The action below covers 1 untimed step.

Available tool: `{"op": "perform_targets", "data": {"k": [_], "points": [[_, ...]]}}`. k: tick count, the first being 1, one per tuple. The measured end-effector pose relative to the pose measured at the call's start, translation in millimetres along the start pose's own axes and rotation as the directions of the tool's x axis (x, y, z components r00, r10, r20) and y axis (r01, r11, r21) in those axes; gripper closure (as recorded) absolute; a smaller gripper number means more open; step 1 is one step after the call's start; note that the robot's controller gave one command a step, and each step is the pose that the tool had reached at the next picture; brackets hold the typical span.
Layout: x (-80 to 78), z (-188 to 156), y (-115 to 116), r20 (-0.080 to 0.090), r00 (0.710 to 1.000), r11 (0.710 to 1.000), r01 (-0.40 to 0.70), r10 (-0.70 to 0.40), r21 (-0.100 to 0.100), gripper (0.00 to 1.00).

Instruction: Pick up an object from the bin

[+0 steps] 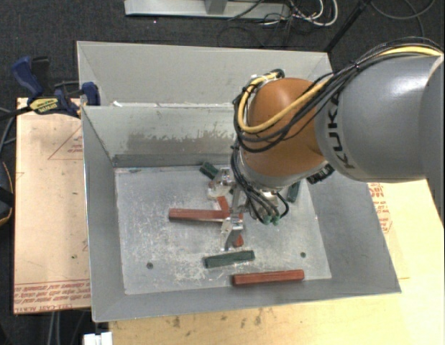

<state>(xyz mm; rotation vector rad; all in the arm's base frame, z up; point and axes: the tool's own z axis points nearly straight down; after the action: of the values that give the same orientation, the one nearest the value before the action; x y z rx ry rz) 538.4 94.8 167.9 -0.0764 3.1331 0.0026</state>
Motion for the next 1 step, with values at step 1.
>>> {"op": "perform_targets", "data": {"k": [1], "points": [[-31.8,84.5,3.3,-0.002,0.997,0.997,0.073,-0.073,0.000,0.00]]}}
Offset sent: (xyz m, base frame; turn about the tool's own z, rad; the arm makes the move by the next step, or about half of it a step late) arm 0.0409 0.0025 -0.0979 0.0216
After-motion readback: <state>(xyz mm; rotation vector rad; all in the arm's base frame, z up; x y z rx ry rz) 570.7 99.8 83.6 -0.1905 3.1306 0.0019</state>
